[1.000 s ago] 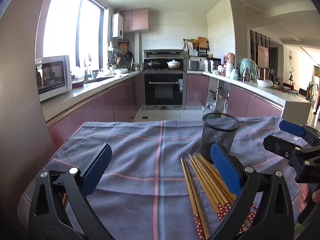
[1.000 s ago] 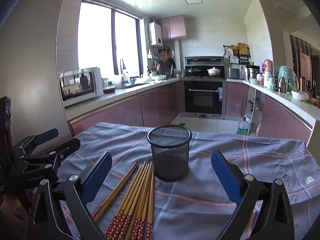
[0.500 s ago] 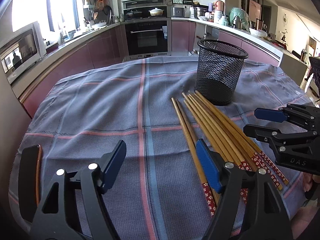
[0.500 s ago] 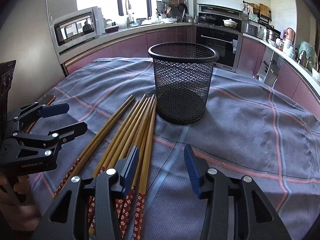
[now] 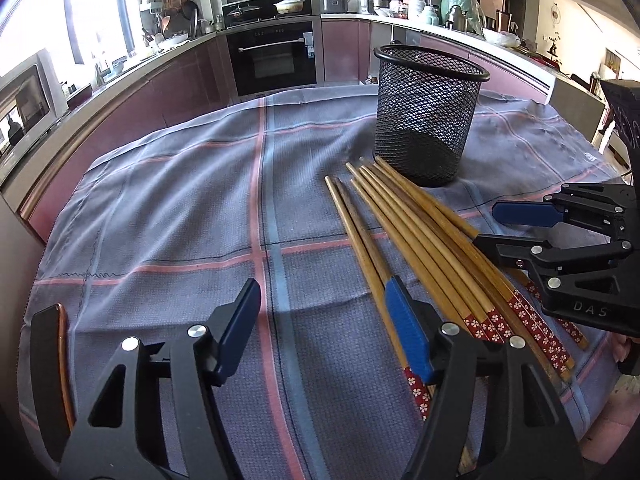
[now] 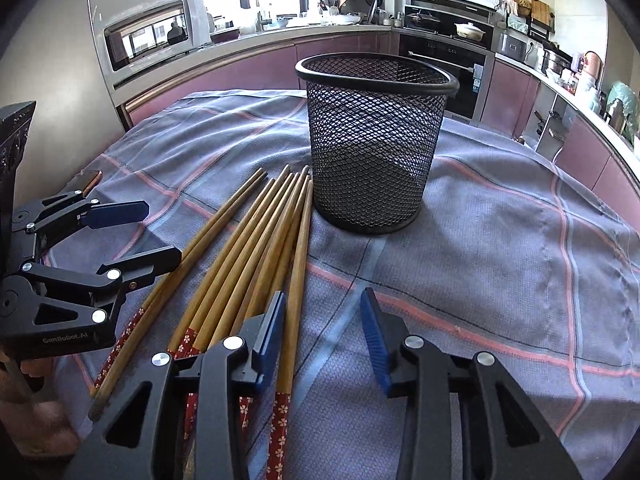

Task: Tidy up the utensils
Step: 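Grasp one wooden chopstick with the left gripper while the right gripper grasps another, then lift the chopstick upright with the left gripper while the right gripper carries its chopstick over the mesh cup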

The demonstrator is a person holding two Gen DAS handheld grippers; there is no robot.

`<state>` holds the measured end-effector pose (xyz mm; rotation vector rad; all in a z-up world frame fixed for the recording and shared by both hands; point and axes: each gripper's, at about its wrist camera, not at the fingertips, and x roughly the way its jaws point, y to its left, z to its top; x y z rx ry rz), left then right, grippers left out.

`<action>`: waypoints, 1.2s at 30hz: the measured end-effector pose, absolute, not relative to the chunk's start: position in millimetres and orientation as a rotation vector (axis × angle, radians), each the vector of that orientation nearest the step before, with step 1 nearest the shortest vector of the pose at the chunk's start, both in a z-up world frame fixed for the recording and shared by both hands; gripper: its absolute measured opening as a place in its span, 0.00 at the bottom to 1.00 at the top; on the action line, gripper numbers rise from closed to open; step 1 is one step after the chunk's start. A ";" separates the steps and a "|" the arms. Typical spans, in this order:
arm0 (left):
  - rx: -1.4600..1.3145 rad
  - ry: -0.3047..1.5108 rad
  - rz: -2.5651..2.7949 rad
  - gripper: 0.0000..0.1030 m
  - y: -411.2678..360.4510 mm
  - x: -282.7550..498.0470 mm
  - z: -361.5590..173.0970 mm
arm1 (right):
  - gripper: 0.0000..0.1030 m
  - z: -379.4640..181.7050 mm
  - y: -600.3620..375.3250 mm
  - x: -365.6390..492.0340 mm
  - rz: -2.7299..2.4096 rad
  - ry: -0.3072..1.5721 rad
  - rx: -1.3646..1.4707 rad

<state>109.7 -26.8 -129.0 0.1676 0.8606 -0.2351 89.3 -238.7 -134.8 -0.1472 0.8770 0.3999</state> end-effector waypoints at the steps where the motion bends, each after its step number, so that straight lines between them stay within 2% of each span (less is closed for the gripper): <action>1: 0.169 0.864 -0.241 0.63 -27.9 112.7 -129.1 | 0.35 -134.7 -238.1 90.4 0.401 0.878 -0.149; 3: 0.170 0.876 -0.239 0.61 -26.8 117.2 -130.8 | 0.34 -134.8 -236.1 92.5 0.400 0.879 -0.154; 4: 0.167 0.896 -0.241 0.54 -26.7 121.1 -133.7 | 0.33 -134.3 -236.2 93.0 0.400 0.880 -0.157; 10: 0.145 0.916 -0.264 0.48 -22.9 128.3 -133.9 | 0.31 -134.1 -234.0 96.9 0.405 0.885 -0.165; 13: 0.128 0.928 -0.271 0.36 -24.2 133.7 -132.1 | 0.28 -134.1 -230.0 100.9 0.410 0.888 -0.171; 16: 0.098 0.939 -0.271 0.25 -24.1 138.3 -130.5 | 0.20 -133.6 -227.7 104.5 0.425 0.898 -0.159; 19: 0.051 0.951 -0.274 0.17 -22.9 141.4 -130.3 | 0.08 -133.7 -227.9 105.1 0.441 0.904 -0.144; 20: 0.040 0.954 -0.270 0.11 -22.0 142.0 -130.4 | 0.05 -133.8 -228.1 105.0 0.449 0.906 -0.134; 30: -0.045 0.945 -0.276 0.08 -11.8 136.9 -121.9 | 0.05 -123.4 -240.8 94.9 0.487 0.881 -0.068; 36: -0.077 0.876 -0.332 0.07 -3.8 127.6 -92.1 | 0.05 -96.9 -248.3 79.9 0.548 0.796 -0.052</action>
